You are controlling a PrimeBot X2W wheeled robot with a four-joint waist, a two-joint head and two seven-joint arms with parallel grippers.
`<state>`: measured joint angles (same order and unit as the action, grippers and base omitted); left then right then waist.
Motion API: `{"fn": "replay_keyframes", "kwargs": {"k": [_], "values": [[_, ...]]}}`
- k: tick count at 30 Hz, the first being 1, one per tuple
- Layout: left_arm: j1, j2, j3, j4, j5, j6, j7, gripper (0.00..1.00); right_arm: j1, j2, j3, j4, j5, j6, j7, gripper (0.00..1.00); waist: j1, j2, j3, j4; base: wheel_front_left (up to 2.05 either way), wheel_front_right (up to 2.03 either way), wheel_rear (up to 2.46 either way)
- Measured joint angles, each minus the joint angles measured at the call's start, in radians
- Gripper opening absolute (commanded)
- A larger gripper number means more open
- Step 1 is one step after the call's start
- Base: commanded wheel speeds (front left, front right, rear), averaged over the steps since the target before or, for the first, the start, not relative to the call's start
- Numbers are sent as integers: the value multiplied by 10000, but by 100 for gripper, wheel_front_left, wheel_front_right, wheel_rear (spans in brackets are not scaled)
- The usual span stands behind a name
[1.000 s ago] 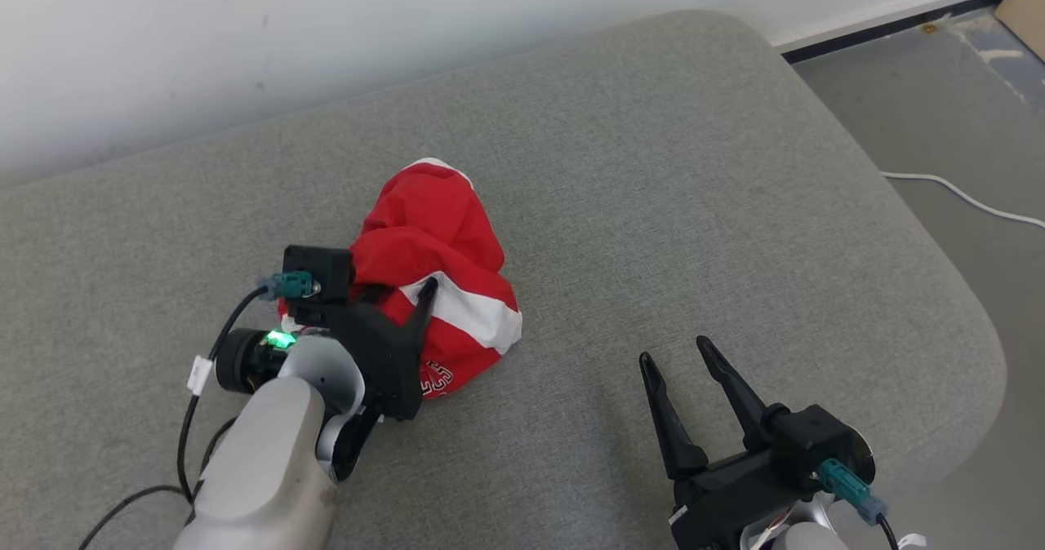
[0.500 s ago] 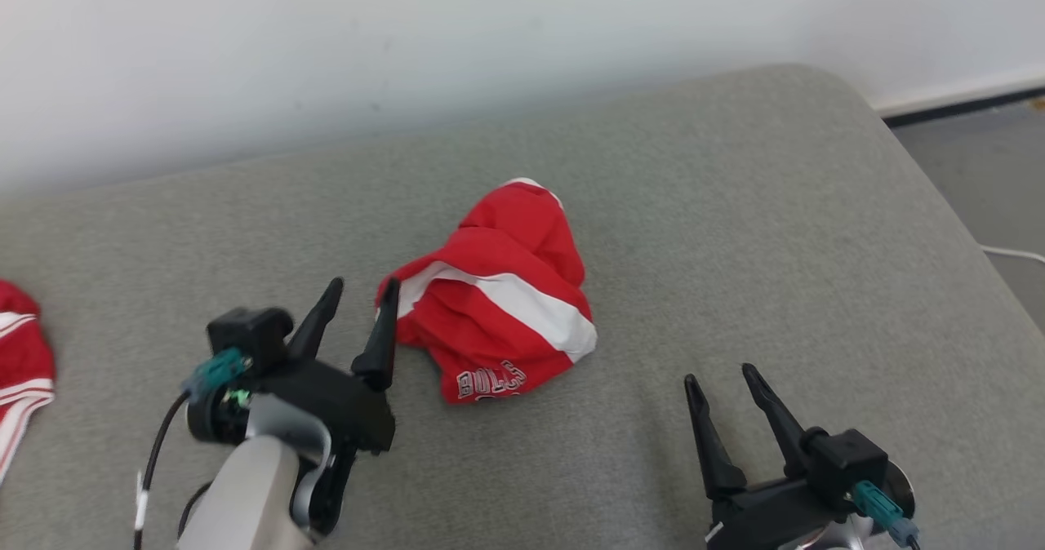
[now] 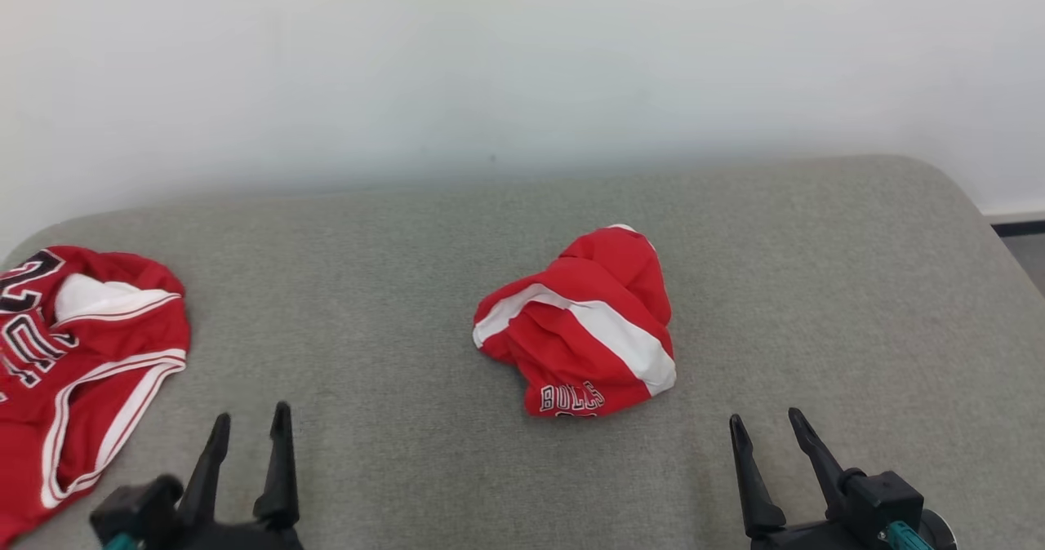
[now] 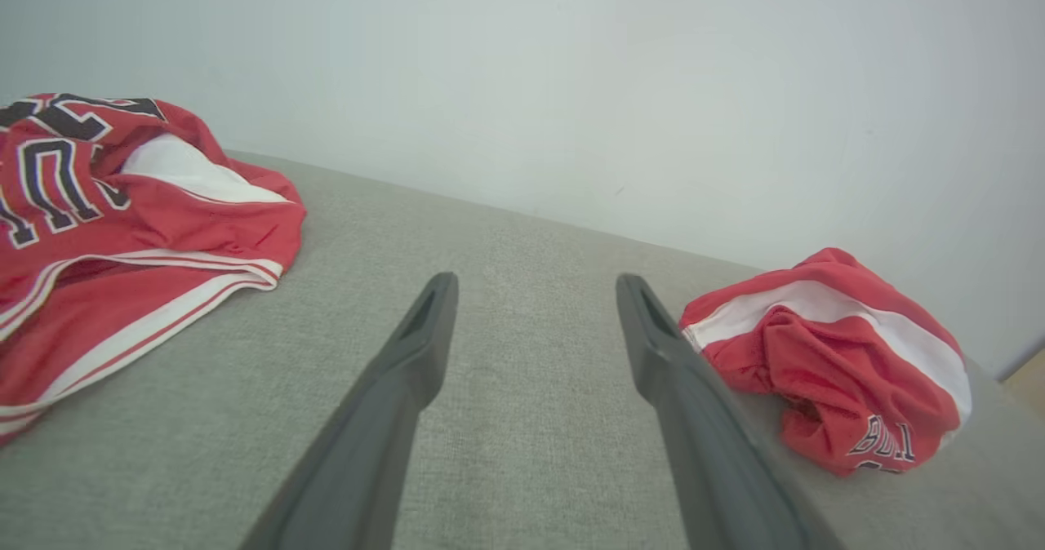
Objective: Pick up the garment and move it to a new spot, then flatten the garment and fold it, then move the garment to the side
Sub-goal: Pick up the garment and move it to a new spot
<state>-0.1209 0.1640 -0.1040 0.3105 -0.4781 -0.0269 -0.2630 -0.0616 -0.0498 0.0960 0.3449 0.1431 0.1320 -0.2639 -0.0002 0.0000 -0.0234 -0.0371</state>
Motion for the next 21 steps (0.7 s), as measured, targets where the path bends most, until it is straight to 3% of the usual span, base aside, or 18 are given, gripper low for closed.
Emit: {"fn": "replay_keyframes", "kwargs": {"k": [8, 21], "values": [[1842, -311, 698, -1490, 690, -125, -10, 100, 222, 0, -213, 48, -144, 0, 0, 100, 0, -1, -376, 436, 0, 0, 0], [2152, -673, 1179, -1708, 1260, -441, -10, 100, 248, 0, -337, 127, -155, 0, 0, 100, 2, 0, -356, 416, 0, 0, 0]]}}
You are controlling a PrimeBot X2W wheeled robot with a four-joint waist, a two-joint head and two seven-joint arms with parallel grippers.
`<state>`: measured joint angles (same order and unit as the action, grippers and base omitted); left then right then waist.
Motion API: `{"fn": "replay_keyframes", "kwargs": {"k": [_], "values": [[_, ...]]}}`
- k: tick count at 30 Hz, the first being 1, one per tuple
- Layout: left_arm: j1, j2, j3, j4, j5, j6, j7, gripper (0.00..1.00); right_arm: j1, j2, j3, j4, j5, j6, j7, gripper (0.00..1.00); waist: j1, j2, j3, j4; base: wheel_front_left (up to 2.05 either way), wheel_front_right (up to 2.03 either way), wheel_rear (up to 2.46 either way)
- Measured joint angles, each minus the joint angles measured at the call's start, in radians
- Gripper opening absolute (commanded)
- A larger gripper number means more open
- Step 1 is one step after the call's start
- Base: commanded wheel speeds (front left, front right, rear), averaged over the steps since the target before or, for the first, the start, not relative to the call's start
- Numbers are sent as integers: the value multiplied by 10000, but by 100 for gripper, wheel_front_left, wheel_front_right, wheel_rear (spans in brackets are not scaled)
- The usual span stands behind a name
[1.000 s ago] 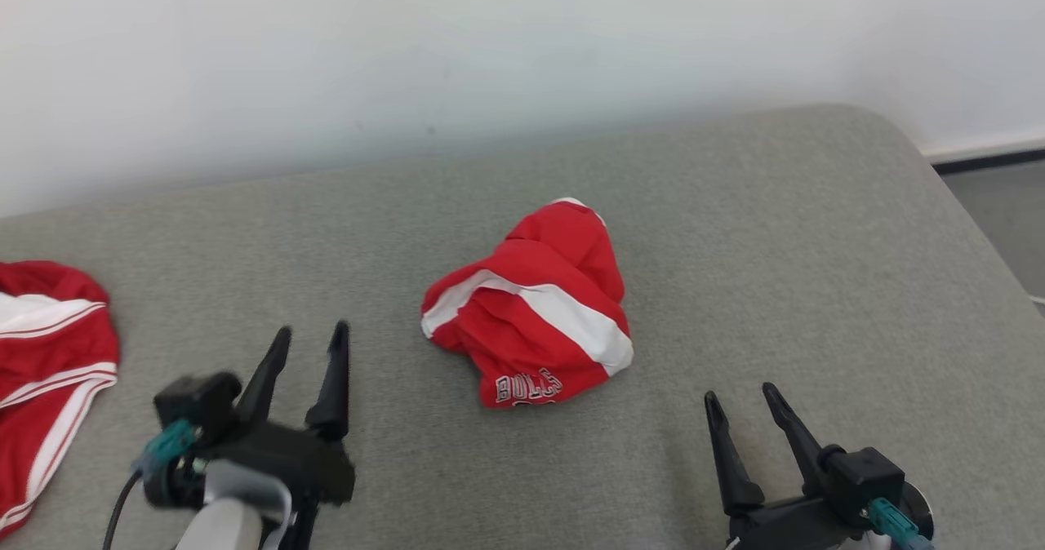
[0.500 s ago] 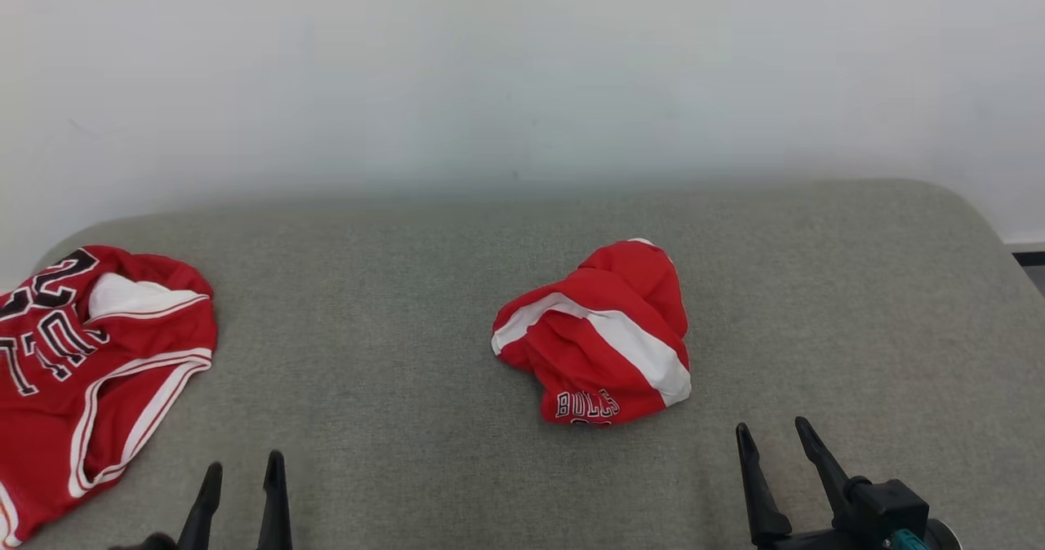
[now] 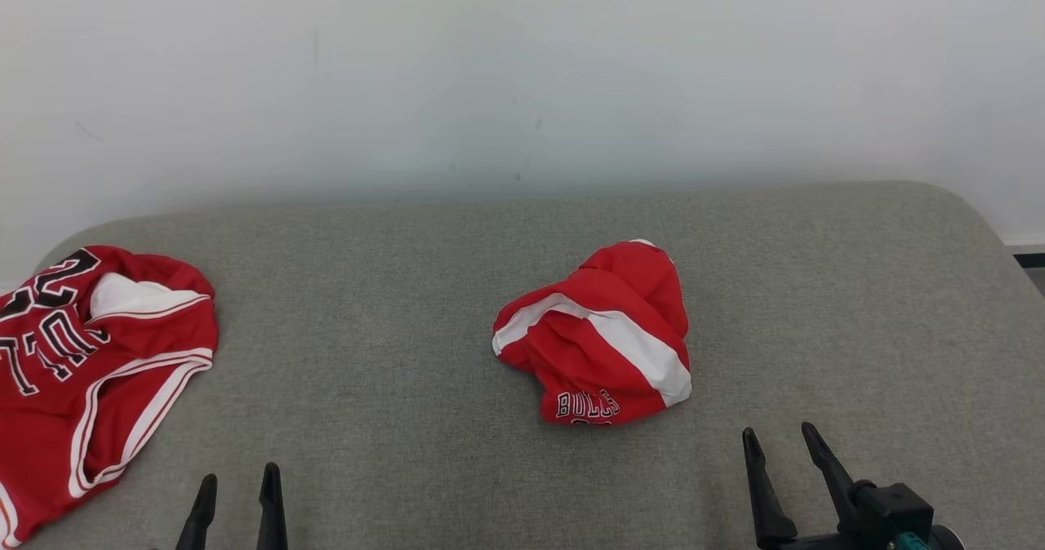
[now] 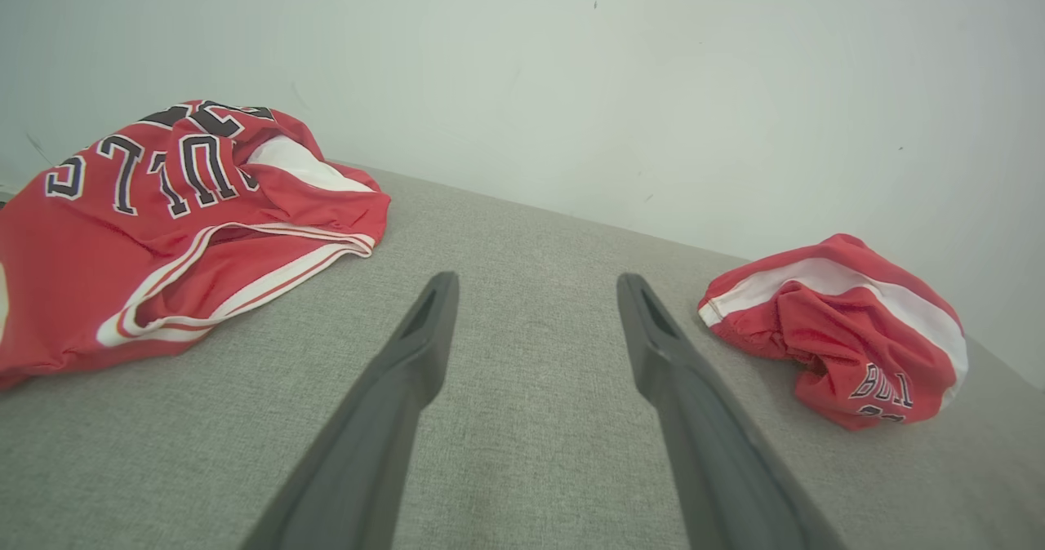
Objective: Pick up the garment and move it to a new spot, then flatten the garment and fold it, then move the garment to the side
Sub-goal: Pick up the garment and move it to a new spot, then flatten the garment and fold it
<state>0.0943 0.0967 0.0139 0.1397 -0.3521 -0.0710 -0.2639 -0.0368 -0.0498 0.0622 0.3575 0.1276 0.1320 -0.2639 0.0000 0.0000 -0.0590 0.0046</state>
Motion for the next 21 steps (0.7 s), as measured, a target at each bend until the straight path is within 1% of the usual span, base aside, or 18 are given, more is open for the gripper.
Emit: {"fn": "replay_keyframes", "kwargs": {"k": [15, 21], "values": [[-59, -230, 198, 165, 169, -228, 0, 100, -33, 0, 33, -13, 29, 0, 0, 100, 0, 0, 123, -51, 0, 0, 0], [-156, -274, 123, 403, 186, -295, 0, 100, -72, 0, 113, -15, 42, 0, 0, 100, 0, 0, 206, -64, 0, 0, 0]]}}
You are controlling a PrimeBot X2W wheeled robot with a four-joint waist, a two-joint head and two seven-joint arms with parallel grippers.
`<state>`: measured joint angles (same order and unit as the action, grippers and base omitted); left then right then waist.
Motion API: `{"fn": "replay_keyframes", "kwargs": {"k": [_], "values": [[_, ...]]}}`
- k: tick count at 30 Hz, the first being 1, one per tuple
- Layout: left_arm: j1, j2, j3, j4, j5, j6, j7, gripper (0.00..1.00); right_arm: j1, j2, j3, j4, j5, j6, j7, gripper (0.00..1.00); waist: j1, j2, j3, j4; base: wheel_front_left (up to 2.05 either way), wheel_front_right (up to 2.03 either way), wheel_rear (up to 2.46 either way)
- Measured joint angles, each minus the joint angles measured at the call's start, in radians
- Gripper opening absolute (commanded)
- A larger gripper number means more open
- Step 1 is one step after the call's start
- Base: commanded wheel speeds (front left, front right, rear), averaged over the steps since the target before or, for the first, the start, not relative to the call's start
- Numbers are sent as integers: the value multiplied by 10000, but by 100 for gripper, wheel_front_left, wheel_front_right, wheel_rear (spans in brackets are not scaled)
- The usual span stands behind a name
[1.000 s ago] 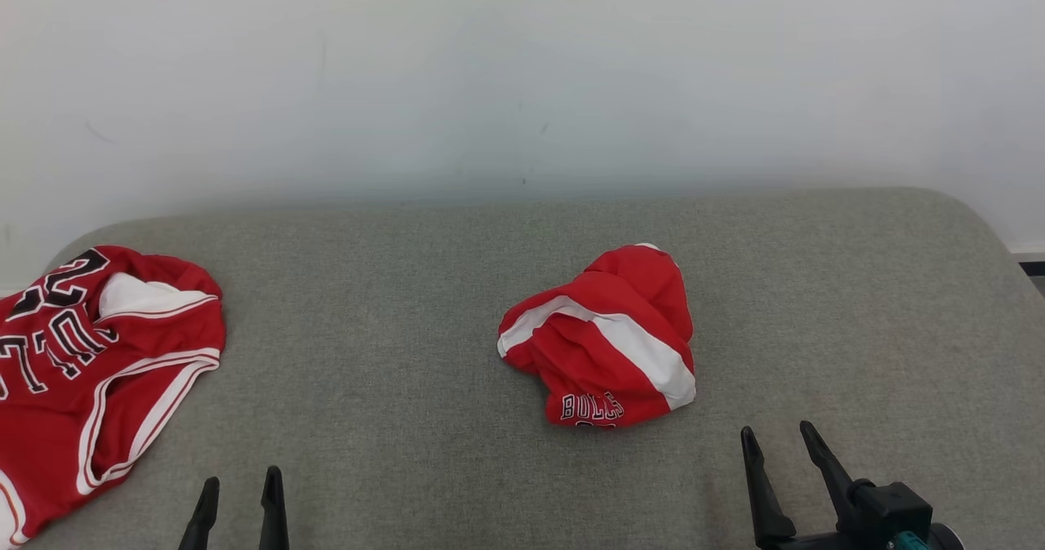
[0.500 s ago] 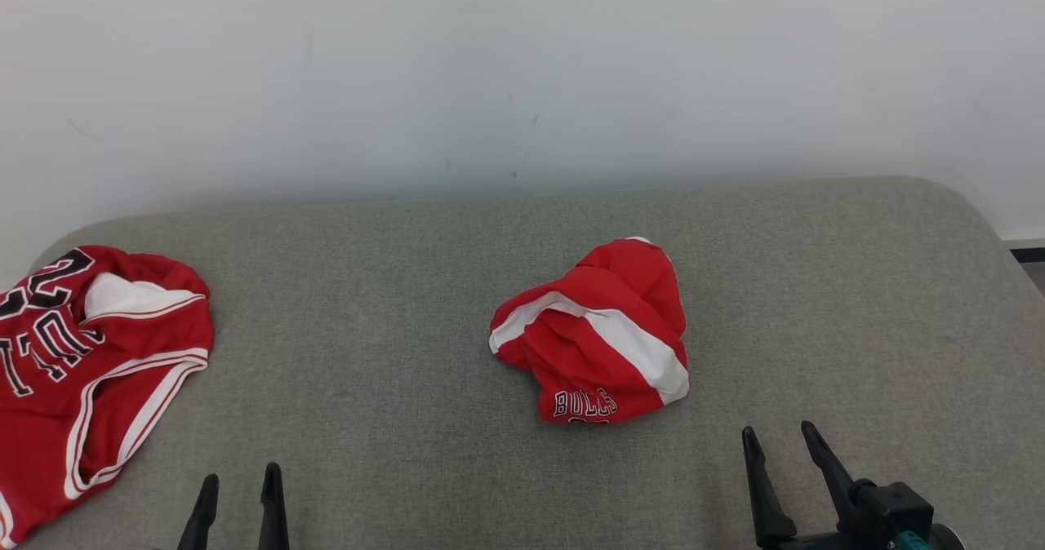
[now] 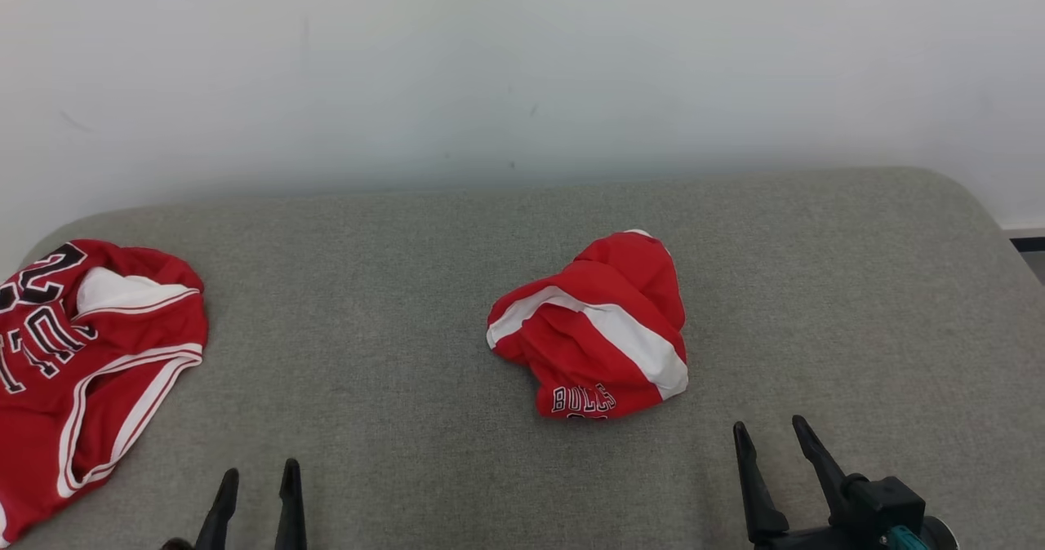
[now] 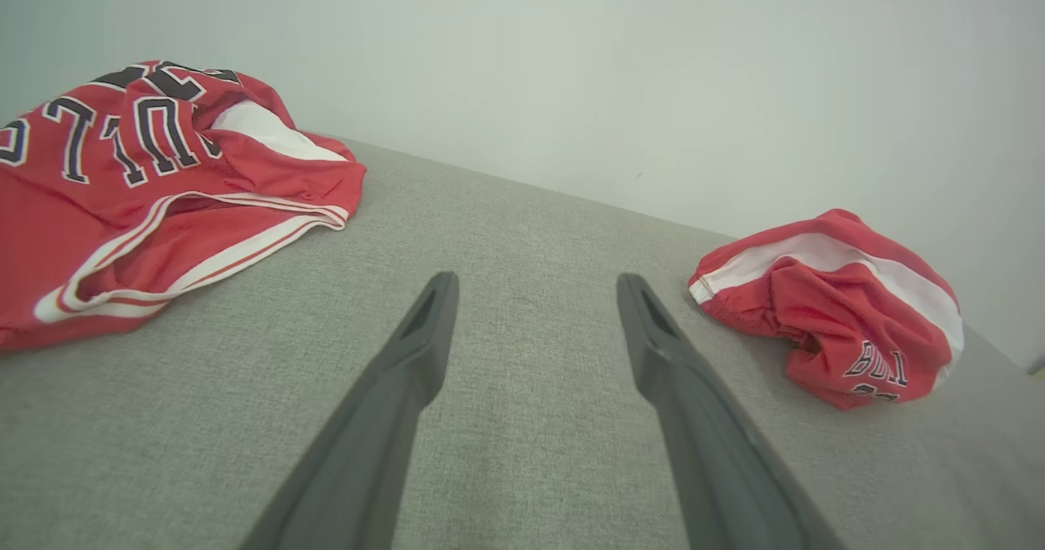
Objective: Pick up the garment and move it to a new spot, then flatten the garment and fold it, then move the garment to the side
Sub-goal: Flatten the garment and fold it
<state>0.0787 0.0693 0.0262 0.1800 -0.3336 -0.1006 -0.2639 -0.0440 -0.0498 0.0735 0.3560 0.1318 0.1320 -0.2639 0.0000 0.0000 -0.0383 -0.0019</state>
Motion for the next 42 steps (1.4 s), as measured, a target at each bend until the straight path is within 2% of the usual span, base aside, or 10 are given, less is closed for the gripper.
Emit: {"fn": "replay_keyframes", "kwargs": {"k": [2, 6, 12, 17, 26, 36, 37, 38, 39, 42], "values": [[-201, 17, -140, 161, 17, -54, 6, 100, -60, 0, 92, 0, 6, 0, 0, 100, 0, 0, 45, -50, 0, 0, 0], [-1367, 301, -554, 834, -102, -155, 773, 100, -225, 2, 485, -15, 77, 0, -2, 100, 0, 0, 202, -303, 0, 0, 0], [-3412, 616, -1101, 2222, -487, -236, 2033, 100, -538, -2, 867, -71, 136, 0, 0, 100, 1, 1, 615, -773, 0, 0, 0], [-4830, 786, -1440, 3501, -844, -276, 2669, 100, -844, -4, 1202, -150, 253, 0, 0, 100, 1, 1, 1073, -1350, 0, 0, 0], [-6279, 972, -2286, 5097, -1177, -293, 2991, 100, -1190, -6, 1338, -380, 414, 0, 0, 100, 2, 2, 1969, -2530, 0, 0, 0], [-7164, 949, -2472, 6504, -1285, -274, 2635, 100, -1211, -4, 1331, -462, 453, 0, 0, 100, 2, 1, 2690, -3384, 0, 0, 0], [-7256, 890, -2495, 6589, -1358, -274, 2575, 83, -1213, -4, 1340, -462, 472, 0, 0, 100, 2, 1, 2727, -3418, 0, 0, 0], [-7331, 849, -2537, 6656, -1373, -274, 2520, 37, -1215, -4, 1338, -460, 485, 0, 0, 100, 2, 2, 2753, -3437, 0, 0, 0], [-7397, 819, -2592, 6730, -1375, -276, 2441, 0, -1218, -6, 1344, -458, 497, 0, 0, 100, 3, 1, 2762, -3438, 0, 0, 0], [-7543, 715, -2685, 6957, -1432, -288, 2209, 0, -1246, -4, 1369, -445, 500, 0, 0, 100, 2, 2, 2727, -3385, 0, 0, 0]]}}
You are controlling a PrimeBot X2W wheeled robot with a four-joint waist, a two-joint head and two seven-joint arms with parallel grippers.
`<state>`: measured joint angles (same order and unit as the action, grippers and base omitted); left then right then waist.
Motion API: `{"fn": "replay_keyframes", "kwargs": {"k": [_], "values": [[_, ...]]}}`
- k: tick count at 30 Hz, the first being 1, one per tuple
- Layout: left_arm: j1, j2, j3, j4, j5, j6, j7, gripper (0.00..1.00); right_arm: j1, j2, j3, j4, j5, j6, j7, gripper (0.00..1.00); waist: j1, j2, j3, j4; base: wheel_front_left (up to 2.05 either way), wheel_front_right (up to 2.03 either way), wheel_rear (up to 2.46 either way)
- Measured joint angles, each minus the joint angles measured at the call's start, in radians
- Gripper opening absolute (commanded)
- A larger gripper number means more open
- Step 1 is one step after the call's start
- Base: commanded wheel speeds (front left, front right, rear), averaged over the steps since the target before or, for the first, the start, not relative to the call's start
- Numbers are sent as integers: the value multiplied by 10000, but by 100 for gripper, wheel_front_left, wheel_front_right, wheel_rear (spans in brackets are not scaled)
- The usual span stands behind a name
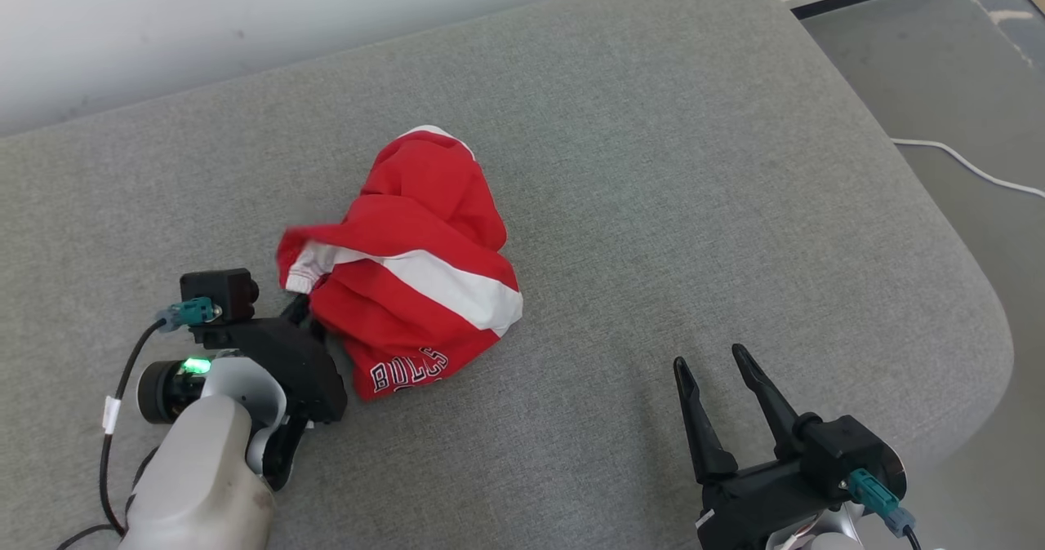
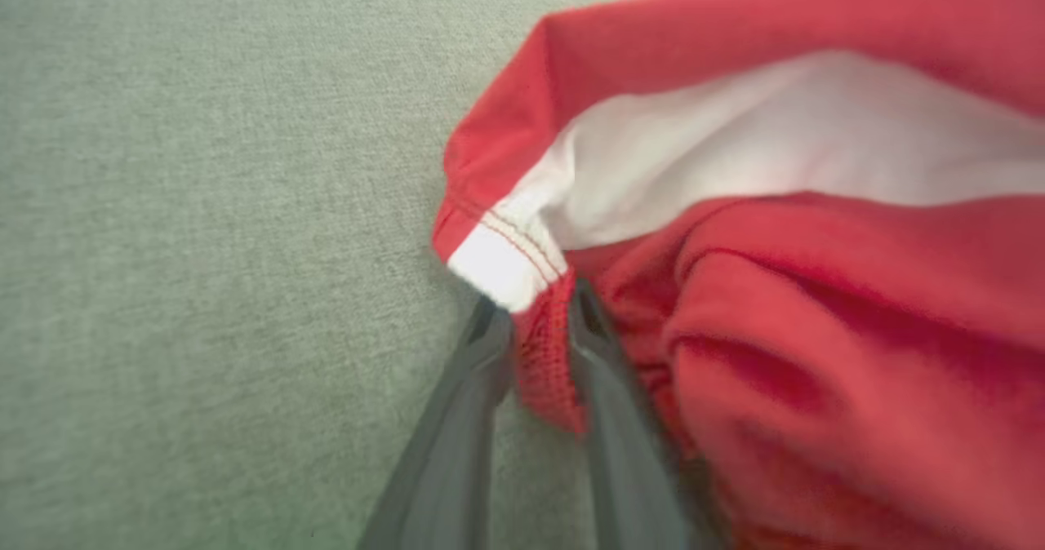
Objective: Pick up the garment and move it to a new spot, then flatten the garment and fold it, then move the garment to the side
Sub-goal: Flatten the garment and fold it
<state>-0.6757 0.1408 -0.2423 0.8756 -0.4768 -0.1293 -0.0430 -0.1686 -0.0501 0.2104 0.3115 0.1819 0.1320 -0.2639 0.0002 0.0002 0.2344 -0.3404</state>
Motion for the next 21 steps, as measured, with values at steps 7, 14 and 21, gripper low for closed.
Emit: {"fn": "replay_keyframes", "kwargs": {"k": [7, 14, 21], "values": [[-539, -10, -54, 27, 84, 0, -1139, 0, -15, 2, -38, 59, -2, 0, 0, 100, -1, 0, -169, 164, 0, 0, 0], [-1465, -169, -683, -909, 190, -2, -1641, 0, -12, 2, -94, 153, 0, 0, 0, 100, -2, 0, -449, 365, 0, 0, 0], [-2514, -416, -1918, -2307, -199, -13, -1496, 0, 25, 2, 52, 290, 107, 0, 0, 100, -3, 0, -864, 442, 0, 0, 0]]}}
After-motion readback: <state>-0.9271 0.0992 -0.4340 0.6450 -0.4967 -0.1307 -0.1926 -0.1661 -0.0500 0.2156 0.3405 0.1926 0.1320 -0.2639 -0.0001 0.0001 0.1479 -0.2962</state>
